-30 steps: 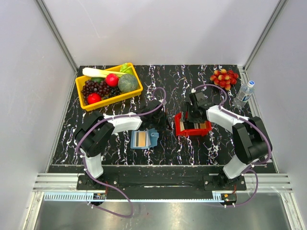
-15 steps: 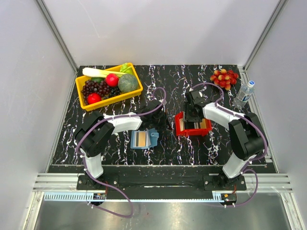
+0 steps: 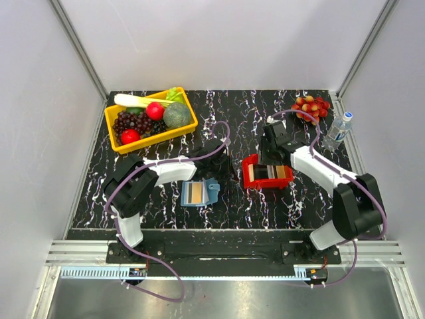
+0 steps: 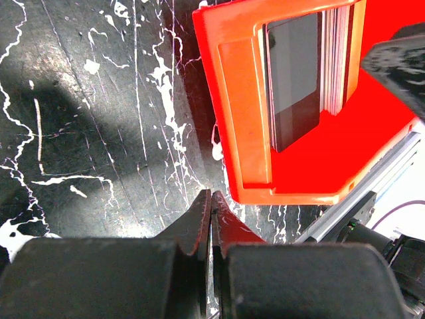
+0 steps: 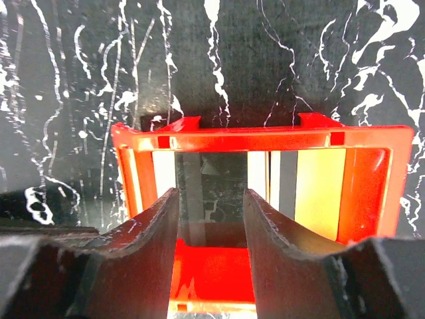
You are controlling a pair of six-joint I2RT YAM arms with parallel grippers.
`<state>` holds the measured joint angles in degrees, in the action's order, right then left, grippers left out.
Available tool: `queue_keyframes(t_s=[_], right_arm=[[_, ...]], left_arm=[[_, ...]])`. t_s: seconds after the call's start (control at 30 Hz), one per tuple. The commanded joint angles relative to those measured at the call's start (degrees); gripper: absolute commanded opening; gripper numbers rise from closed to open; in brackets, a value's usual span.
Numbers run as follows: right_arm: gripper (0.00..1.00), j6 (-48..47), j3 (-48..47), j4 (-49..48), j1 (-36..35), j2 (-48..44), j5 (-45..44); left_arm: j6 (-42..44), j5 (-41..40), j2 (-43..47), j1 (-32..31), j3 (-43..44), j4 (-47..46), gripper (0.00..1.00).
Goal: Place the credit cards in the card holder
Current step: Pick up the credit card from the storage box.
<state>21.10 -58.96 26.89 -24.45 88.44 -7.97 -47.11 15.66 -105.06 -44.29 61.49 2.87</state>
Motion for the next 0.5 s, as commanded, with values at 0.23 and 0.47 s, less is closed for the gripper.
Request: queue_keyframes(t_s=[0.23, 0.47], right_arm=[[0.74, 1.3, 0.8, 0.3, -0.3, 1.2, 3.5], [0.78, 2.5, 0.5, 0.1, -0.7, 8.2, 5.2]], left_arm=[[0.1, 0.9, 1.6, 0.0, 1.2, -2.6, 0.0], [0.4, 1.4, 1.4, 0.0, 1.9, -2.6, 0.0]])
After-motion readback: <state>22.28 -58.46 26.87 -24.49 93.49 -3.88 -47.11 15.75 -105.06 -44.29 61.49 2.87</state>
